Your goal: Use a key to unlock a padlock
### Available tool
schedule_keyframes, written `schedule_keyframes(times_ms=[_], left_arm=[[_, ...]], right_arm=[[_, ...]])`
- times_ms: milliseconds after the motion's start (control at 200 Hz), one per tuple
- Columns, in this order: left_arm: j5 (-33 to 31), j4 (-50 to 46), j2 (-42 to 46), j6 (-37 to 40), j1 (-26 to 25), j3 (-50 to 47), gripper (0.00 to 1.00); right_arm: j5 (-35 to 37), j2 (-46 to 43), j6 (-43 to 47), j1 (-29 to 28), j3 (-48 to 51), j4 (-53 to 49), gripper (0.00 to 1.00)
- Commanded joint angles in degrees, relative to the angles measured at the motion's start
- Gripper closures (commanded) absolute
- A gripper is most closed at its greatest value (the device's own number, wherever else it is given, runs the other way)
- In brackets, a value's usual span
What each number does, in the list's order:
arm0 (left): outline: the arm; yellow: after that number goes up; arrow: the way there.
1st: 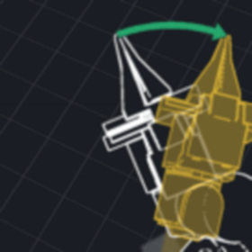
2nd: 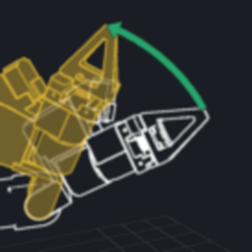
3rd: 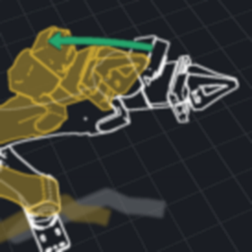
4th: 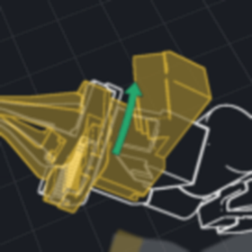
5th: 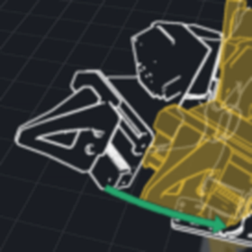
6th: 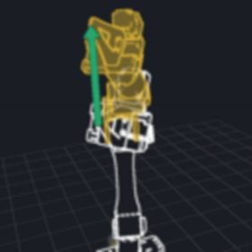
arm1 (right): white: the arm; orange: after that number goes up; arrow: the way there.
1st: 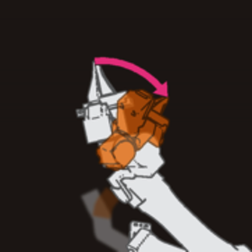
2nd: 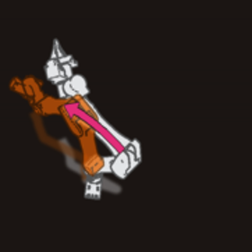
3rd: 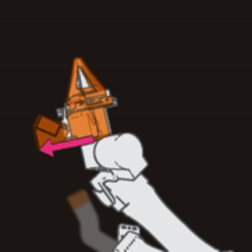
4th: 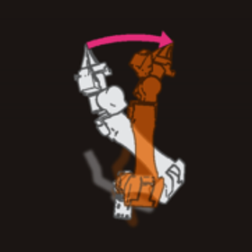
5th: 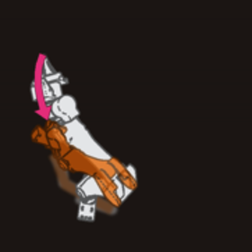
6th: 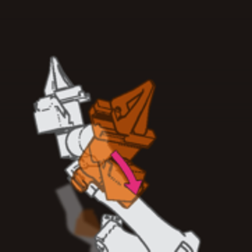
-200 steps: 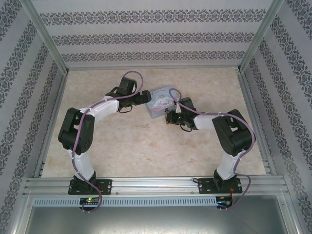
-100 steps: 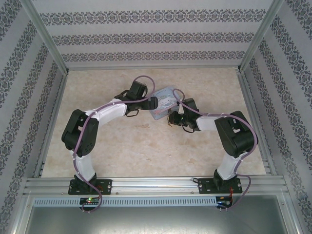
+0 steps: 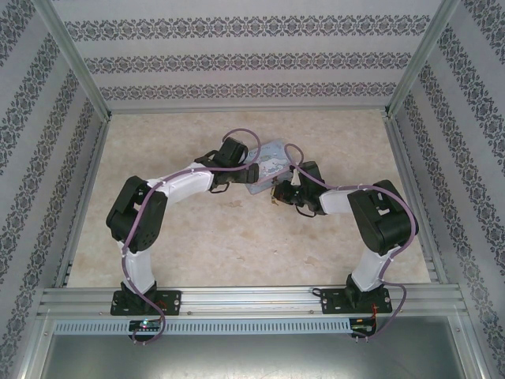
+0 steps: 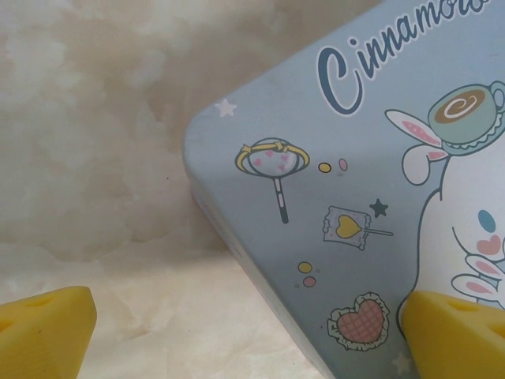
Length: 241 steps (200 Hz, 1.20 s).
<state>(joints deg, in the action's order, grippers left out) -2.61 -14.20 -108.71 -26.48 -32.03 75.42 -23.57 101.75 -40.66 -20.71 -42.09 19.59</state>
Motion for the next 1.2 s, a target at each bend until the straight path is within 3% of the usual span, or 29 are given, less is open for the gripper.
schedule_keyframes(times_ms=[0,370,1199], left_arm=[[-3.2,-4.7,-2.4,2.2,-0.9,-0.8,0.00],[-1.7,-3.6,-2.8,1.4,-1.6,-2.4,0.00],[-0.1,-3.6,-4.3,1.2,-1.8,-3.1,0.00]], right_arm=[[-1.5,0.5,-4.0,1.1,2.3,2.0,1.00],[-5.3,4.0,-14.3,1.2,3.6,15.4,1.00],[-7.0,3.9,-12.6,5.8,-1.0,11.9,1.00]])
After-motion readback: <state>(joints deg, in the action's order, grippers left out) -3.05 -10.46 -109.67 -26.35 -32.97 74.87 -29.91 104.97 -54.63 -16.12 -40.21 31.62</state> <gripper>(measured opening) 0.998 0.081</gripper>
